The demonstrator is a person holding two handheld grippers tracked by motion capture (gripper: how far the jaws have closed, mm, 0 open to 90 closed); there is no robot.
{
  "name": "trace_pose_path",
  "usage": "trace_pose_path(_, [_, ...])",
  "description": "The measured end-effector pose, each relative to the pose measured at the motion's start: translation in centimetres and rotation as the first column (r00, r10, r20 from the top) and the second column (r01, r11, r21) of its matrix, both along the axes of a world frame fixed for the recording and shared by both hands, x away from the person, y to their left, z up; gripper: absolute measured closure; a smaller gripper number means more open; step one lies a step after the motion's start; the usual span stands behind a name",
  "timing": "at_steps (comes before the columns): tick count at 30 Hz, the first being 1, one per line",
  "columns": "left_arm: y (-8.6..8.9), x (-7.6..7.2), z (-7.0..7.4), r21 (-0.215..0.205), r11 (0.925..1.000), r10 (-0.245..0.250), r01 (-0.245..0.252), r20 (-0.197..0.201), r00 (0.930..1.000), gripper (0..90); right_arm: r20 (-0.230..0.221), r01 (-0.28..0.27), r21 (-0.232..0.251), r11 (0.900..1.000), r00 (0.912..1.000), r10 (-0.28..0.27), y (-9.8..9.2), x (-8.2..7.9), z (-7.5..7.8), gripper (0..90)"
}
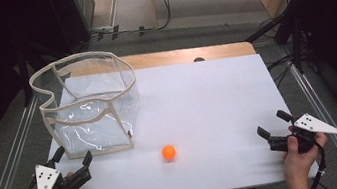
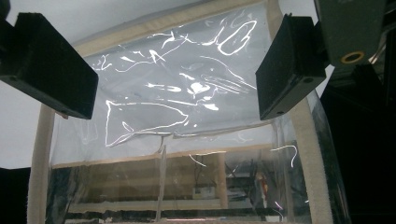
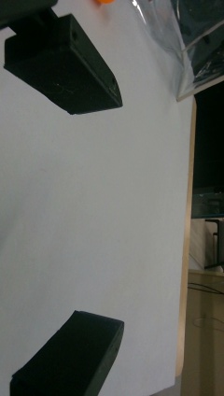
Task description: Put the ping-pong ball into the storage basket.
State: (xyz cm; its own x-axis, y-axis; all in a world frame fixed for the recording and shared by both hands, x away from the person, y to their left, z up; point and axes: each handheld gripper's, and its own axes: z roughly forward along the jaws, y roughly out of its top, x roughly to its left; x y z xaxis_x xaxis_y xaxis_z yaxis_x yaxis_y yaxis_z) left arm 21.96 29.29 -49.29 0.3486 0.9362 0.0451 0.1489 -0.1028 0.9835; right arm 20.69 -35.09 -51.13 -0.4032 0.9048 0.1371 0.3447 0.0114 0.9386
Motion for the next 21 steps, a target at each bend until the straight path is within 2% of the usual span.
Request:
trace_pose_path(4, [-0.1, 0.0, 0.0, 0.013, 0.9999, -0.004, 0.004, -0.001, 1.0, 13.5, 0.013, -0.024, -0.046, 0.999, 0.9996, 0.025, 0.8, 0.1, 0.4, 0.0])
trace_pose_path(9, [-0.1, -0.1, 0.0, 0.008, 1.0, -0.005, 0.005, 0.0, 1.0, 13.5, 0.017, -0.042, -0.103, 0.994, 0.9989, 0.044, 2.0, 0.2, 1.2, 0.0])
trace_pose_path(14, [-0.1, -0.1, 0.0, 0.008, 1.0, -0.004, 0.004, 0.0, 1.0, 13.5, 0.012, -0.087, -0.113, 0.99, 0.9959, 0.089, 2.9, 0.5, 2.0, 0.0])
trace_pose_path(21, [-0.4, -0.1, -0.1, 0.035, 0.9994, -0.006, 0.006, 0.002, 1.0, 13.5, -0.001, -0.143, -0.137, 0.98, 0.9895, 0.144, 4.1, 0.8, 3.3, 0.0])
